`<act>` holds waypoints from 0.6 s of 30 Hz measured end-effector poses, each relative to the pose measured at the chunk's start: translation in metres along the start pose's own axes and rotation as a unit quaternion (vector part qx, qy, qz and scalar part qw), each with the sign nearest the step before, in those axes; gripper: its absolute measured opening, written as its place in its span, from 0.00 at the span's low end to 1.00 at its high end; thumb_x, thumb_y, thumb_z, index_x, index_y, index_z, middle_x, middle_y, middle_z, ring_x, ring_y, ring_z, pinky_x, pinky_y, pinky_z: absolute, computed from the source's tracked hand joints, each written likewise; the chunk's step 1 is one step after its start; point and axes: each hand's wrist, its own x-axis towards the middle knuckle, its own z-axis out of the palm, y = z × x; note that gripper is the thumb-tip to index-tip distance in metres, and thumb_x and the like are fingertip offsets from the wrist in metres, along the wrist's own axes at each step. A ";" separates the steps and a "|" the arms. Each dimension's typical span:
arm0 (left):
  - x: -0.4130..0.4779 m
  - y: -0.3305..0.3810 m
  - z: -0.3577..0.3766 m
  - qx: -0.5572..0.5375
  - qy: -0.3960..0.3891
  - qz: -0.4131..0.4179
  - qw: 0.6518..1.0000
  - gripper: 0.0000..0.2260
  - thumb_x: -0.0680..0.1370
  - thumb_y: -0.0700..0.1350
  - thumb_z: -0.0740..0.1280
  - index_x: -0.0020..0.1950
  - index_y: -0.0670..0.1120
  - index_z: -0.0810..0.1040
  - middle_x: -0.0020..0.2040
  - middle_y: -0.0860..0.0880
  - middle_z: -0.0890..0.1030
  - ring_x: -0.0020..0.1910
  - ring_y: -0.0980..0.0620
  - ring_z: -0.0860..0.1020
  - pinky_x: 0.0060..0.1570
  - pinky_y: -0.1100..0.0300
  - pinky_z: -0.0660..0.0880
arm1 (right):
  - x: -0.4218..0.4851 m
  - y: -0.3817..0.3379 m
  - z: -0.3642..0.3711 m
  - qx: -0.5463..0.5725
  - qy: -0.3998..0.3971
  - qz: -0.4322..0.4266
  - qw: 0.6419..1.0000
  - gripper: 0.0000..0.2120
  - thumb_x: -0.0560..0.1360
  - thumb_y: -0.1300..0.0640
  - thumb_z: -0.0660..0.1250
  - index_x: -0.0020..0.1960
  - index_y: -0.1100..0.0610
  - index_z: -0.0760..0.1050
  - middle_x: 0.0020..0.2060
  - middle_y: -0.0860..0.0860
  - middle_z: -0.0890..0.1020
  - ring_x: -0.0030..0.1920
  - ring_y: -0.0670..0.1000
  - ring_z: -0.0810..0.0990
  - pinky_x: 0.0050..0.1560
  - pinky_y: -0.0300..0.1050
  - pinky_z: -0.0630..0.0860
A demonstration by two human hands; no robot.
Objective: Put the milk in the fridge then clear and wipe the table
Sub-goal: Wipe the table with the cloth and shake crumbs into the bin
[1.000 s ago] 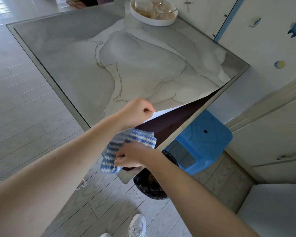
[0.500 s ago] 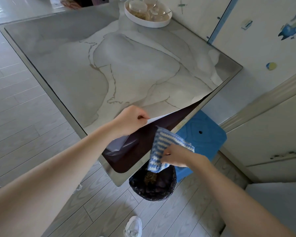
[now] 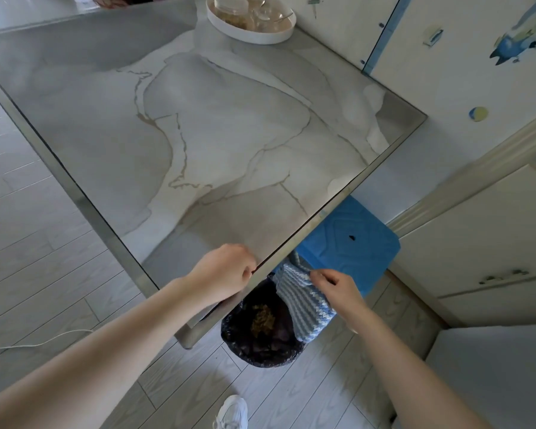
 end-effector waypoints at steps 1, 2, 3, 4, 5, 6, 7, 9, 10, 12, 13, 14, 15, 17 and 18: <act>0.002 0.001 0.004 0.022 0.002 0.001 1.000 0.10 0.77 0.40 0.57 0.38 0.44 0.74 0.54 0.49 0.76 0.56 0.48 0.74 0.52 0.55 0.74 | 0.000 0.002 -0.001 0.011 -0.003 -0.002 1.000 0.13 0.77 0.51 0.61 0.55 0.58 0.78 0.44 0.54 0.80 0.38 0.48 0.75 0.39 0.37 0.69; 0.004 0.002 0.008 0.034 0.010 0.001 0.999 0.10 0.78 0.42 0.56 0.41 0.44 0.76 0.55 0.49 0.76 0.57 0.49 0.73 0.51 0.56 0.73 | 0.000 0.003 -0.003 0.019 -0.005 -0.006 1.000 0.12 0.77 0.52 0.61 0.54 0.57 0.78 0.46 0.54 0.80 0.42 0.49 0.76 0.41 0.35 0.69; 0.007 0.004 0.011 0.043 0.022 0.001 0.999 0.11 0.78 0.43 0.56 0.45 0.44 0.77 0.55 0.49 0.76 0.57 0.49 0.73 0.49 0.58 0.72 | -0.001 0.003 -0.006 0.024 -0.006 -0.010 1.000 0.11 0.77 0.52 0.62 0.52 0.56 0.78 0.47 0.54 0.81 0.45 0.50 0.77 0.43 0.34 0.69; 0.009 0.007 0.011 0.048 0.036 -0.004 0.998 0.11 0.79 0.44 0.56 0.47 0.44 0.77 0.54 0.49 0.76 0.56 0.50 0.73 0.46 0.59 0.70 | -0.001 0.003 -0.008 0.028 -0.008 -0.014 0.999 0.09 0.77 0.52 0.62 0.51 0.55 0.78 0.45 0.51 0.80 0.45 0.48 0.77 0.43 0.32 0.69; 0.012 0.010 0.011 0.049 0.049 -0.010 0.998 0.11 0.79 0.44 0.55 0.48 0.44 0.78 0.53 0.49 0.76 0.56 0.50 0.73 0.45 0.59 0.69 | -0.001 0.003 -0.010 0.033 -0.010 -0.018 0.999 0.08 0.77 0.52 0.61 0.49 0.54 0.78 0.42 0.47 0.80 0.42 0.44 0.76 0.42 0.32 0.69; 0.014 0.012 0.010 0.043 0.065 -0.019 0.997 0.11 0.79 0.44 0.56 0.49 0.45 0.78 0.53 0.50 0.76 0.56 0.50 0.73 0.46 0.59 0.69 | -0.001 0.002 -0.013 0.035 -0.011 -0.024 0.999 0.08 0.77 0.51 0.61 0.47 0.53 0.77 0.37 0.42 0.79 0.37 0.40 0.74 0.39 0.32 0.69; 0.015 0.013 0.007 0.033 0.076 -0.030 0.996 0.10 0.78 0.44 0.57 0.52 0.46 0.77 0.54 0.50 0.76 0.57 0.49 0.73 0.48 0.58 0.70 | -0.001 0.001 -0.015 0.037 -0.010 -0.030 0.999 0.08 0.77 0.51 0.61 0.45 0.53 0.77 0.30 0.38 0.76 0.32 0.37 0.72 0.36 0.32 0.67; 0.016 0.013 0.001 0.031 0.074 -0.045 0.996 0.14 0.77 0.49 0.62 0.61 0.48 0.73 0.59 0.49 0.74 0.60 0.48 0.72 0.55 0.56 0.70 | 0.000 -0.004 -0.018 0.045 -0.004 -0.043 0.998 0.11 0.78 0.52 0.60 0.39 0.52 0.76 0.21 0.40 0.71 0.24 0.38 0.67 0.30 0.30 0.64; 0.014 0.011 -0.002 0.054 0.054 -0.048 0.996 0.19 0.75 0.51 0.64 0.64 0.48 0.70 0.62 0.49 0.72 0.62 0.48 0.70 0.59 0.56 0.68 | 0.000 -0.008 -0.018 0.051 0.003 -0.051 0.997 0.13 0.78 0.52 0.60 0.36 0.52 0.74 0.20 0.43 0.68 0.22 0.40 0.65 0.29 0.30 0.63; 0.012 0.009 -0.005 0.106 0.019 -0.051 0.993 0.25 0.73 0.53 0.67 0.67 0.47 0.65 0.65 0.48 0.69 0.64 0.47 0.68 0.64 0.56 0.63 | 0.001 -0.015 -0.017 0.063 0.017 -0.064 0.996 0.16 0.77 0.51 0.60 0.31 0.52 0.69 0.22 0.44 0.63 0.22 0.42 0.60 0.29 0.35 0.61; 0.011 0.007 -0.006 0.108 0.007 -0.057 0.993 0.25 0.73 0.52 0.67 0.67 0.47 0.65 0.65 0.48 0.68 0.64 0.47 0.68 0.64 0.56 0.63 | 0.001 -0.019 -0.015 0.066 0.025 -0.069 0.995 0.17 0.77 0.51 0.60 0.31 0.53 0.68 0.23 0.44 0.62 0.23 0.42 0.59 0.29 0.37 0.60; 0.011 0.005 -0.007 0.090 0.002 -0.065 0.994 0.24 0.73 0.51 0.67 0.67 0.47 0.65 0.64 0.47 0.69 0.64 0.47 0.68 0.63 0.56 0.65 | 0.001 -0.021 -0.013 0.068 0.034 -0.073 0.994 0.17 0.77 0.50 0.60 0.31 0.53 0.68 0.23 0.45 0.62 0.24 0.43 0.60 0.30 0.39 0.60; 0.010 0.003 -0.009 0.054 0.000 -0.073 0.996 0.22 0.73 0.49 0.66 0.66 0.47 0.67 0.63 0.47 0.70 0.63 0.46 0.69 0.61 0.56 0.68 | 0.000 -0.023 -0.010 0.071 0.045 -0.077 0.993 0.16 0.77 0.50 0.59 0.32 0.53 0.69 0.24 0.46 0.62 0.25 0.44 0.60 0.30 0.39 0.61; 0.008 0.000 -0.017 -0.021 0.008 -0.082 0.996 0.15 0.73 0.45 0.66 0.60 0.46 0.73 0.58 0.47 0.73 0.58 0.47 0.73 0.56 0.58 0.71 | -0.001 -0.024 -0.004 0.087 0.070 -0.084 0.990 0.14 0.77 0.51 0.59 0.36 0.55 0.72 0.24 0.46 0.65 0.25 0.44 0.62 0.29 0.37 0.63; 0.006 -0.001 -0.022 -0.052 0.019 -0.084 0.995 0.11 0.73 0.44 0.65 0.56 0.46 0.77 0.54 0.48 0.76 0.56 0.48 0.75 0.54 0.60 0.71 | -0.003 -0.024 0.000 0.093 0.082 -0.087 0.988 0.12 0.78 0.51 0.59 0.39 0.56 0.74 0.25 0.46 0.66 0.26 0.44 0.63 0.28 0.34 0.64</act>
